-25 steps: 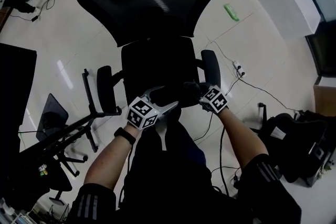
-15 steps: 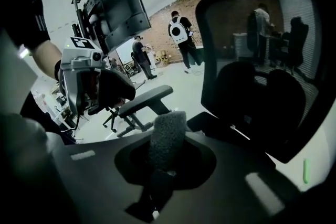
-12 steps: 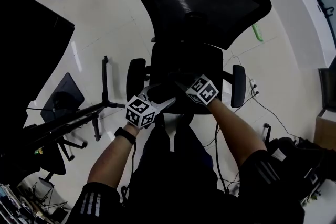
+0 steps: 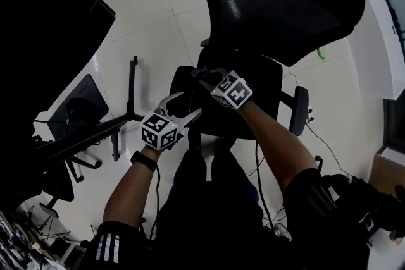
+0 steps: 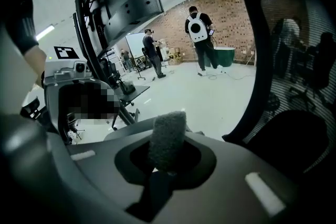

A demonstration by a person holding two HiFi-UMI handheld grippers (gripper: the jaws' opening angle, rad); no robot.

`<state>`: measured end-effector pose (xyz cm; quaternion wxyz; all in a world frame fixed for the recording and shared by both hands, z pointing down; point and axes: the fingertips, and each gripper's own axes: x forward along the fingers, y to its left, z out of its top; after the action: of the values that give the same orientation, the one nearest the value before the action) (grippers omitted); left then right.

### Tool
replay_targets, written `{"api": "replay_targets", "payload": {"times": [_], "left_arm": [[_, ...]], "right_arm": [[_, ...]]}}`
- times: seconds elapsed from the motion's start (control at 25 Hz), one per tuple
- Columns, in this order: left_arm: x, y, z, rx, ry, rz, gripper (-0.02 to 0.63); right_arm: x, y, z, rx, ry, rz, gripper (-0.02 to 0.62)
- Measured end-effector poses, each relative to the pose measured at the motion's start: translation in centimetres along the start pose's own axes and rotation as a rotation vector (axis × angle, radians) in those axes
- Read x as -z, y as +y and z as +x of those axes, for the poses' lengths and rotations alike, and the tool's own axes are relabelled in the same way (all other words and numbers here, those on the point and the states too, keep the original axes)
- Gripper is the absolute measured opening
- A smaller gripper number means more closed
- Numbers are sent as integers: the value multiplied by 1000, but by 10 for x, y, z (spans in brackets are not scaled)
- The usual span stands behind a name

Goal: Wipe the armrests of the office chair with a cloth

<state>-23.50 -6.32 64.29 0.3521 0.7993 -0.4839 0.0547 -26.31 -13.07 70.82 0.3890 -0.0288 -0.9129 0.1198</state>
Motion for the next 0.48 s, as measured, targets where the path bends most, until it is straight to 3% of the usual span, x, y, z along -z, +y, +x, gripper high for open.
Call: {"api": "replay_targets", "payload": {"times": [0.48], "left_arm": [[7, 53, -46, -54, -34, -45, 333]], "right_arm": [[-23, -12, 71, 35, 85, -19, 37]]}}
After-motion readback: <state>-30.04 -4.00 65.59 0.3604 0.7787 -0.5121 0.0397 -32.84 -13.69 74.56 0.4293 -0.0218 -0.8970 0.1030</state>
